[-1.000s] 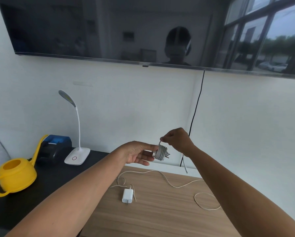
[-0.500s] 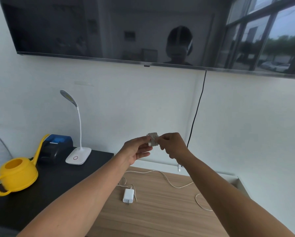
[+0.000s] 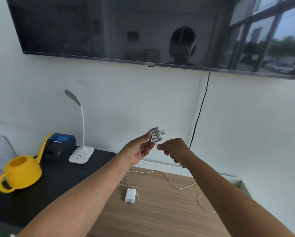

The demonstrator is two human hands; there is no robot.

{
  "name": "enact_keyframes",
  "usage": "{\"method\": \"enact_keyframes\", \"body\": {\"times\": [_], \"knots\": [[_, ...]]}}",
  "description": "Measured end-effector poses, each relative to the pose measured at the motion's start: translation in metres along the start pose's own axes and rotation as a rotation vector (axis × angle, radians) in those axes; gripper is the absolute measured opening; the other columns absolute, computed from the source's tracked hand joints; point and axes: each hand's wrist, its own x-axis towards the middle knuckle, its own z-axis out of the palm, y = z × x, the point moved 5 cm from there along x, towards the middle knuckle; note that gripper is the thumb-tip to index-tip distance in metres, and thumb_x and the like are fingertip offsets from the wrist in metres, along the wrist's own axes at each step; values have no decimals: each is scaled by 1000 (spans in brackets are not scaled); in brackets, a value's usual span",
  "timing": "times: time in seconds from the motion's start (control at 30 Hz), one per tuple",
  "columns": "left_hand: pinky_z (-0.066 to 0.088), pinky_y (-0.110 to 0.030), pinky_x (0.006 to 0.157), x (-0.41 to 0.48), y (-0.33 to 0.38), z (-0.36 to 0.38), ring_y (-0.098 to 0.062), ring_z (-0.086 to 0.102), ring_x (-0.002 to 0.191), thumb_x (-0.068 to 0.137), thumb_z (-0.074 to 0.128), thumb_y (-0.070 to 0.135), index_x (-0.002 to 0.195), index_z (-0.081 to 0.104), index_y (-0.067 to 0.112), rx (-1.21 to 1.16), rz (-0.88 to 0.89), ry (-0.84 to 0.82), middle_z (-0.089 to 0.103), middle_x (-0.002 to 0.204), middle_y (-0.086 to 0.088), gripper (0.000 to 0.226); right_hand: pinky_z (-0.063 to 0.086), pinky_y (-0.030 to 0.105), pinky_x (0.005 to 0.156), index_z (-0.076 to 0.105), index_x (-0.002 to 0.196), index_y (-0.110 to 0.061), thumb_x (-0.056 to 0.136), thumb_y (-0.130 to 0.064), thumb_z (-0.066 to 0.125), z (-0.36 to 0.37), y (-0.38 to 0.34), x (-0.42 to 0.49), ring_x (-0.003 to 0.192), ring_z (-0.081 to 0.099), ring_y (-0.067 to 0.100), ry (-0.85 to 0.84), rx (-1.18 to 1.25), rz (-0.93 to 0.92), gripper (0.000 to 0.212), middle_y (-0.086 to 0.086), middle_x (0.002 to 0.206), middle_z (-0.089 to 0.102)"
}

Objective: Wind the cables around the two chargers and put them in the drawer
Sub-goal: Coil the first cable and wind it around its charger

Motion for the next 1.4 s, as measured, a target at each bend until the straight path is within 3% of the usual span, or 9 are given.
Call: {"method": "enact_keyframes", "body": {"times": [0.13,0.23,0.33,0.63,0.83,1.0,1.2,1.4], "knots": [[52,-17,47,0,0,1,-12,68,65,84,71,29,97,68,8,6,-15,-40,72,79,-8,25,25,17,37,61,111,-24,82,-19,72,-5,-8,4,37,35,8,40,-20,-110,31,3,58,55],[55,-20,50,-1,1,2,-16,70,70,84,72,31,99,68,8,13,-37,-59,72,82,-11,28,40,19,53,57,123,-31,84,-20,69,-6,-14,3,47,48,7,137,-221,-299,42,1,57,56],[58,-23,55,0,2,1,-19,72,76,80,75,32,103,68,6,26,-43,-71,73,87,-14,36,39,27,59,54,130,-37,85,-25,66,-4,-11,4,54,48,10,221,-341,-338,48,-5,53,52],[60,-27,61,7,3,1,-20,71,72,81,75,27,100,68,4,105,16,-43,73,82,-14,31,39,26,55,59,124,-31,87,-28,61,-1,-6,7,57,50,15,317,-494,-345,37,-5,50,48],[61,-29,67,8,7,2,-22,72,76,77,78,24,102,70,3,208,35,-74,72,92,-16,33,38,27,55,62,119,-27,87,-28,61,-1,-2,9,56,48,15,325,-518,-328,32,-5,48,47],[61,-29,64,7,10,-2,-23,73,76,83,74,25,103,69,2,245,63,-66,73,92,-17,31,36,26,56,61,122,-24,88,-28,64,-1,-4,8,59,49,16,289,-518,-352,35,-7,51,47],[60,-31,62,6,7,-4,-22,72,75,72,78,32,104,69,2,252,49,-83,73,88,-16,45,36,23,55,62,125,-25,88,-26,64,-1,-7,9,63,50,13,207,-549,-348,38,-9,56,50],[53,-25,52,6,1,-4,-20,66,69,82,76,27,103,67,7,183,-9,-48,68,92,-12,30,34,24,65,62,124,-22,89,-28,63,1,-7,5,74,53,17,232,-627,-345,36,-10,65,54]]}}
